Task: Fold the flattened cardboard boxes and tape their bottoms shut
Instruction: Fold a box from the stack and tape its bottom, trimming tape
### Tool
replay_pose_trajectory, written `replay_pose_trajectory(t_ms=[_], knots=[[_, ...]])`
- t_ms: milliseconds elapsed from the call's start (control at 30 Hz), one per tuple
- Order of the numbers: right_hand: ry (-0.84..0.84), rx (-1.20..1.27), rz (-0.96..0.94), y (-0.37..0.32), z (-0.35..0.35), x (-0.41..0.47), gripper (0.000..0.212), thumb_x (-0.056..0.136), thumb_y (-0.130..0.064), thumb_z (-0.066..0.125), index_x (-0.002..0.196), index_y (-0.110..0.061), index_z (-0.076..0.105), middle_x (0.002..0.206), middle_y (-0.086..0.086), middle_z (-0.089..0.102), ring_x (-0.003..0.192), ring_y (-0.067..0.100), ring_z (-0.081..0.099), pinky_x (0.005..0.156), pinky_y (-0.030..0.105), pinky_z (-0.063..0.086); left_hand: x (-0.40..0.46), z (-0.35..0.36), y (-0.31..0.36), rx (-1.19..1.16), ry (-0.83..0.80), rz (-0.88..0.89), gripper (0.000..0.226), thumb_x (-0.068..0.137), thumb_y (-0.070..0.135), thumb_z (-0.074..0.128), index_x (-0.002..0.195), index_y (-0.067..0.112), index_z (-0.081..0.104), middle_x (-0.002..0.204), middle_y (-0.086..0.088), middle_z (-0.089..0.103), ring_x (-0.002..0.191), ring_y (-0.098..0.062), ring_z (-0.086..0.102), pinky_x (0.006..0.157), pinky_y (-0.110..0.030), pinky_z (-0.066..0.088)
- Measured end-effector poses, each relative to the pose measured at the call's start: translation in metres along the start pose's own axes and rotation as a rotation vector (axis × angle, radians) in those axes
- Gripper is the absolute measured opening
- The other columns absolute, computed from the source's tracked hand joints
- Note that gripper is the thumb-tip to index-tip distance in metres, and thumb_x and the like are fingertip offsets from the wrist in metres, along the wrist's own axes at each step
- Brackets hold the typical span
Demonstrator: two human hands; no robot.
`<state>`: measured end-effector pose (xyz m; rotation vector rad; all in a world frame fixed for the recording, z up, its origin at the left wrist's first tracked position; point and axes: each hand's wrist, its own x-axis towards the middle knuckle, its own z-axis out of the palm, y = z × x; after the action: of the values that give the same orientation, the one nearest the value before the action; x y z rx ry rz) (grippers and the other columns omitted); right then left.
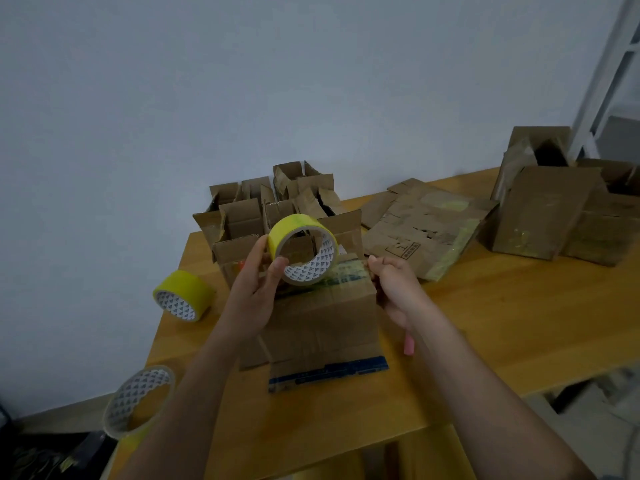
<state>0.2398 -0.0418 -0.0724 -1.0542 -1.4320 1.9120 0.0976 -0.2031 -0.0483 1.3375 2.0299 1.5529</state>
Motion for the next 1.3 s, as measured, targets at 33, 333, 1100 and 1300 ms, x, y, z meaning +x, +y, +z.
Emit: replay_pose_trajectory(t_ms=[33,333,1100,1300], knots=[[-0.006,0.011,-0.004,0.0,0.001,-0.001,0.022,0.102,-0.023,0.047,0.092,-0.008,0.06,0.093,0.015,0.064,0.09,0.028,0.059,0.09,0.046,0.049,0.0,0.0,0.0,-0.004,-0.003,0.007,0.065,0.093,0.044,0.039,0.15,0.016,0.029,0.13,-0.006,0.056,0.117,-0.007,0.056,0.1,-0.024,0.048],[0.102,-0.247,-0.235,0.016,-0.001,0.01,0.033,0.082,-0.068,0.032,0.084,-0.046,0.057,0.087,-0.004,0.069,0.095,0.021,0.066,0.104,0.064,0.035,0.005,0.001,-0.003,-0.021,-0.019,0.023,0.064,0.094,0.044,0.038,0.151,0.017,0.026,0.131,-0.005,0.052,0.122,-0.014,0.053,0.101,-0.028,0.048],[0.081,-0.501,-0.143,0.023,-0.013,0.013,0.051,0.085,-0.067,0.051,0.111,-0.022,0.05,0.096,0.002,0.067,0.073,0.015,0.061,0.065,0.035,0.049,0.005,0.005,-0.005,0.05,-0.02,0.027,0.055,0.097,0.04,0.035,0.14,0.007,0.039,0.113,0.006,0.057,0.104,0.004,0.053,0.085,-0.007,0.04],[0.127,-0.509,-0.239,0.019,-0.013,0.012,0.03,0.092,-0.04,0.061,0.11,-0.017,0.054,0.082,0.002,0.059,0.066,0.017,0.059,0.07,0.044,0.055,0.005,0.005,-0.005,0.056,-0.024,0.023,0.057,0.096,0.045,0.035,0.14,0.009,0.04,0.114,0.011,0.056,0.106,0.004,0.053,0.087,-0.01,0.043]])
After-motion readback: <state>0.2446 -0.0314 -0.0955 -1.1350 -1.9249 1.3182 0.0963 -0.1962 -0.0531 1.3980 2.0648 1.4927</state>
